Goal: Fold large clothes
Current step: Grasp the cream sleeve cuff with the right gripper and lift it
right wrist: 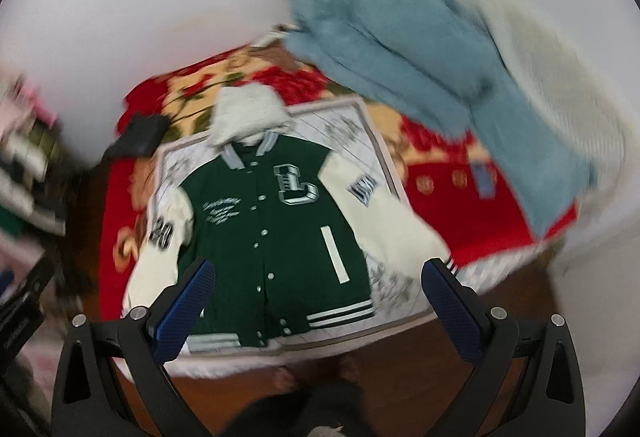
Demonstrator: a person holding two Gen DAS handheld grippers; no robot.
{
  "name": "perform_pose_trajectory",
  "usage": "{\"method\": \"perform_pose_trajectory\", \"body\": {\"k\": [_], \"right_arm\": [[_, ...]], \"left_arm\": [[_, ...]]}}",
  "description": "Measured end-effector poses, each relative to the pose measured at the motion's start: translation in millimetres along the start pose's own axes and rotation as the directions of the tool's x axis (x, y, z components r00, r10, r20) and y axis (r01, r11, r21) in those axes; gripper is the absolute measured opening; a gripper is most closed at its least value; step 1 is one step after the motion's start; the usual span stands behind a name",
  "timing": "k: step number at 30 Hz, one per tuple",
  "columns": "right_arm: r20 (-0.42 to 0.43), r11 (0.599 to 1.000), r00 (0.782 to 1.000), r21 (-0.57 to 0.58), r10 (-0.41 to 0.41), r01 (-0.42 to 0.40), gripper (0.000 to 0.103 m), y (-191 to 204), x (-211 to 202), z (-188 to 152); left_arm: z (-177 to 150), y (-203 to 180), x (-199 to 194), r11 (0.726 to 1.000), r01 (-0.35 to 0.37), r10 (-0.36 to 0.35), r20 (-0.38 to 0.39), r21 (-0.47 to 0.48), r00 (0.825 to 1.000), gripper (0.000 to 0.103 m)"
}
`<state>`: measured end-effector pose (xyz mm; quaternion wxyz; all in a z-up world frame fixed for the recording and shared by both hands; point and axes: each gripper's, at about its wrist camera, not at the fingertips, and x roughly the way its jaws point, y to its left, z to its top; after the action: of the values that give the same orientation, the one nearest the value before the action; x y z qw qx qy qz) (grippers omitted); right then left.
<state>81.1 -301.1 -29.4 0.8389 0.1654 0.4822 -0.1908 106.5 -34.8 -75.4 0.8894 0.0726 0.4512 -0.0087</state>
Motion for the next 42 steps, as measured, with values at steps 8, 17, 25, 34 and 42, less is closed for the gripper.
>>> {"method": "perform_pose_trajectory", "body": {"k": [8, 17, 25, 34, 42], "right_arm": [[-0.207, 0.922, 0.978, 0.385, 0.037, 0.047, 0.074, -137, 203, -26], [-0.346, 0.646, 0.911, 0.753, 0.225, 0.126, 0.074, -276, 429, -125], [-0.211, 0.359, 0.944, 0.927, 0.253, 0.111, 0.052, -323, 520, -161], [-0.025, 0.52, 0.999, 0.853, -0.036, 0.04, 0.006, -326, 458, -86], [-0.117, 0.505, 0.986, 0.862, 0.115, 0.044, 0.048, -353, 492, -86]], "left_arm": [[-8, -59, 144, 0.998, -0.051, 0.053, -0.076, 0.033, 0.996, 0.103], [-46, -128, 297, 0.994, -0.09, 0.103, -0.253, 0.063, 0.962, 0.103], [-87, -181, 411, 0.989, -0.086, 0.125, -0.381, 0.116, 0.916, 0.103], [-74, -249, 432, 0.986, 0.052, 0.017, -0.398, 0.16, 0.917, 0.103], [-72, -291, 429, 0.974, 0.109, -0.025, -0.385, 0.197, 0.923, 0.103]]}}
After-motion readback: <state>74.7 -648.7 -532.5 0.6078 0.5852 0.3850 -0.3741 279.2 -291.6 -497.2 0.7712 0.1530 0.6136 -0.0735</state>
